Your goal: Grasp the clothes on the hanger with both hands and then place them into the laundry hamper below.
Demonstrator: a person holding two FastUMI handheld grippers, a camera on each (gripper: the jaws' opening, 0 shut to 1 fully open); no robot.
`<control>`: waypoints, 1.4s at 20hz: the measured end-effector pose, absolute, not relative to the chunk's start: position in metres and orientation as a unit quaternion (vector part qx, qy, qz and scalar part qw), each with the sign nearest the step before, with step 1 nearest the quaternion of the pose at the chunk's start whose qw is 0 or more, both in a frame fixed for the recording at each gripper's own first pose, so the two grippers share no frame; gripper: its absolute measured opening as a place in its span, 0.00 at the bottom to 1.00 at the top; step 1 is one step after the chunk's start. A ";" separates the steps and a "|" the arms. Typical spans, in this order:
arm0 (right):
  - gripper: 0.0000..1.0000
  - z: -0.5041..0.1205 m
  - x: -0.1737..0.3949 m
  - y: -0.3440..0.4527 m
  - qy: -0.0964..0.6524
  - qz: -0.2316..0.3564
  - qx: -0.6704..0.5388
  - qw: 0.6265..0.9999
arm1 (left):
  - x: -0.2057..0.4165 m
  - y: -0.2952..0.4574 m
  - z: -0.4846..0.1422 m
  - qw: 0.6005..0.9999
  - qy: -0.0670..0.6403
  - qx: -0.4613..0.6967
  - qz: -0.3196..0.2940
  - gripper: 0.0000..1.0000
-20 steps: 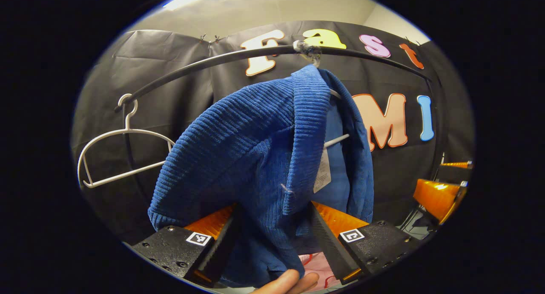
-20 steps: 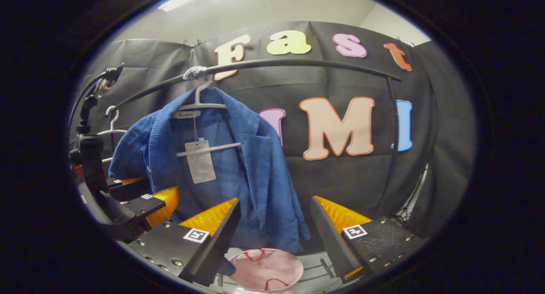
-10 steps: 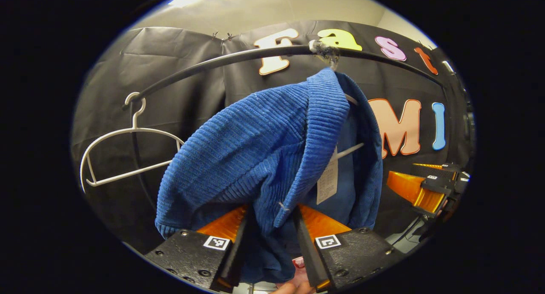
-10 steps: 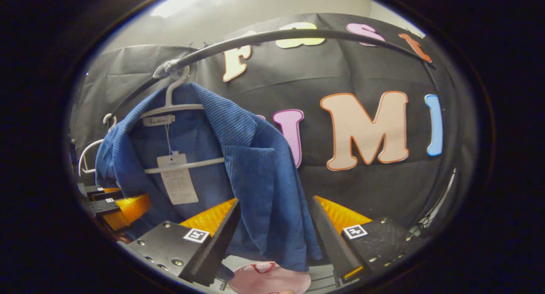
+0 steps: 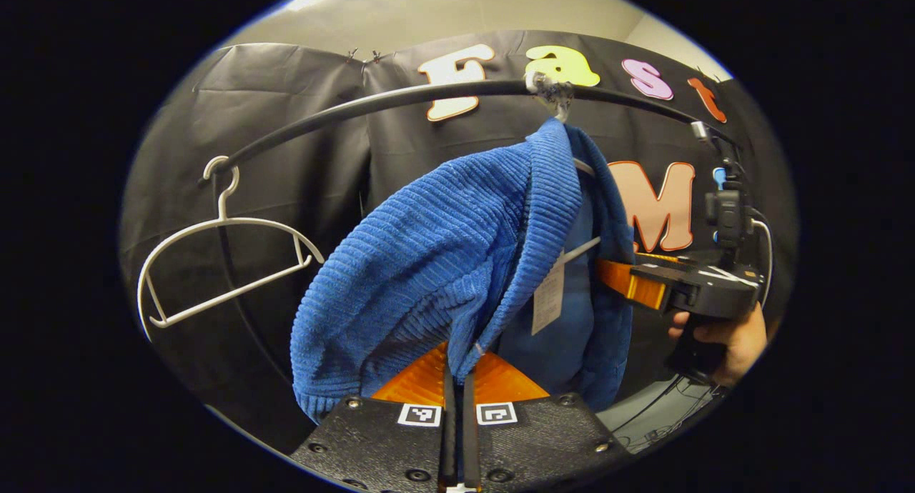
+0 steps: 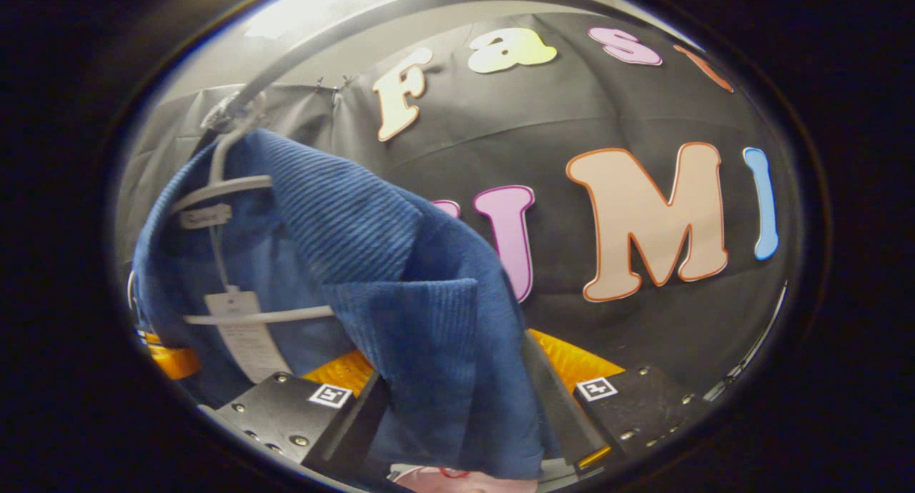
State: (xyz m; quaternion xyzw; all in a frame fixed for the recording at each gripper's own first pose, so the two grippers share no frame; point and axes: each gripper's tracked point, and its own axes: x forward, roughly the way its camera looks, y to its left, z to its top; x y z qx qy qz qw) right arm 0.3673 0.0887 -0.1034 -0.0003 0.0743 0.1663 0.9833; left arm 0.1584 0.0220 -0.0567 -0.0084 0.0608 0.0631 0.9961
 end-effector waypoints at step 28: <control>0.01 -0.012 0.392 0.075 -0.024 0.108 0.073 0.991 | 0.071 0.086 0.047 0.991 0.110 0.055 -0.053 0.00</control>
